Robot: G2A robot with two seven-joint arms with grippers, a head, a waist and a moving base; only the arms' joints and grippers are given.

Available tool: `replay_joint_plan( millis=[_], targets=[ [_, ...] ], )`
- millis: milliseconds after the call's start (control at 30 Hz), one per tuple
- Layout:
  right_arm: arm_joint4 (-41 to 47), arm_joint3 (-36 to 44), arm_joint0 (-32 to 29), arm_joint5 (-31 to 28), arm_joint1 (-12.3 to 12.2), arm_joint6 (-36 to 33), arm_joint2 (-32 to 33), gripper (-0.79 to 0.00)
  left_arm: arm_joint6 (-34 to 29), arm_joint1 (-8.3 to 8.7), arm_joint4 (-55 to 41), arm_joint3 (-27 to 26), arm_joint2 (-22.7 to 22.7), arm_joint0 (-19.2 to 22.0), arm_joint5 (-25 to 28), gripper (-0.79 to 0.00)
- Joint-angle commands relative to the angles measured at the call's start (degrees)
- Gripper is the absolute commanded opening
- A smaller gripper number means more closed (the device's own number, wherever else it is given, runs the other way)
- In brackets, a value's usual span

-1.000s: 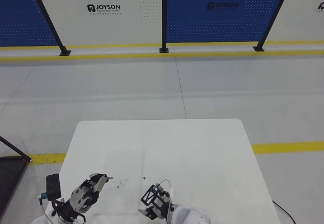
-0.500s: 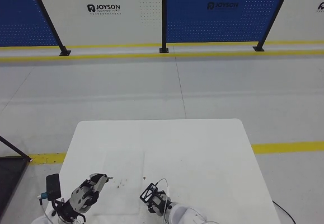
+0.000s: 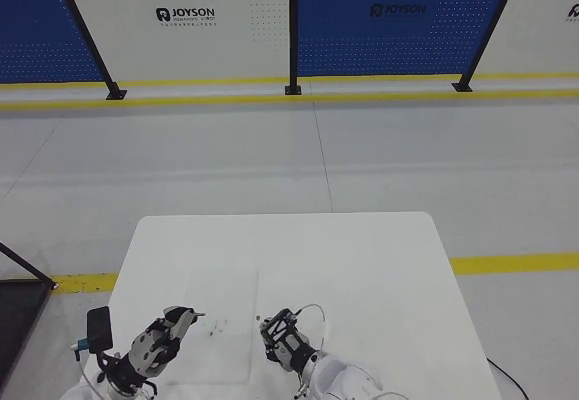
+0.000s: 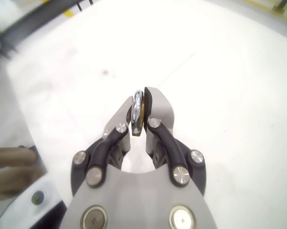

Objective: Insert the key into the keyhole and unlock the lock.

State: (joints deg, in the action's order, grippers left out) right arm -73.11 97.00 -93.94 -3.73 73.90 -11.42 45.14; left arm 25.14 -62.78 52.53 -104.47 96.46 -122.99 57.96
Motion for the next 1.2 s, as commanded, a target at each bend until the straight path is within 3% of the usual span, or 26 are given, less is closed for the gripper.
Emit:
replay_joint_plan(
  millis=[0,267,500,1167],
  targets=[
    [4.26,2.77,-1.61,-3.35,-0.64,1.73,2.67,-0.785,-0.3,0.08,-2.0,-0.25,-0.85,0.25,0.04,-0.785],
    [22.22,8.44,-5.96,-18.42,-2.59,5.43,10.98,-0.785,1.21,1.41,-6.51,-1.69,-5.81,0.99,0.04,-0.785],
    [38.6,7.12,-4.97,-28.97,-3.57,0.01,14.39,-0.785,0.44,3.7,-11.43,-1.11,-12.44,3.47,0.04,-0.785],
    [38.6,7.12,-4.97,-28.97,-3.57,0.01,14.39,-0.785,-0.36,4.22,-11.38,-0.72,-12.66,4.07,0.04,-0.785]
  ],
)
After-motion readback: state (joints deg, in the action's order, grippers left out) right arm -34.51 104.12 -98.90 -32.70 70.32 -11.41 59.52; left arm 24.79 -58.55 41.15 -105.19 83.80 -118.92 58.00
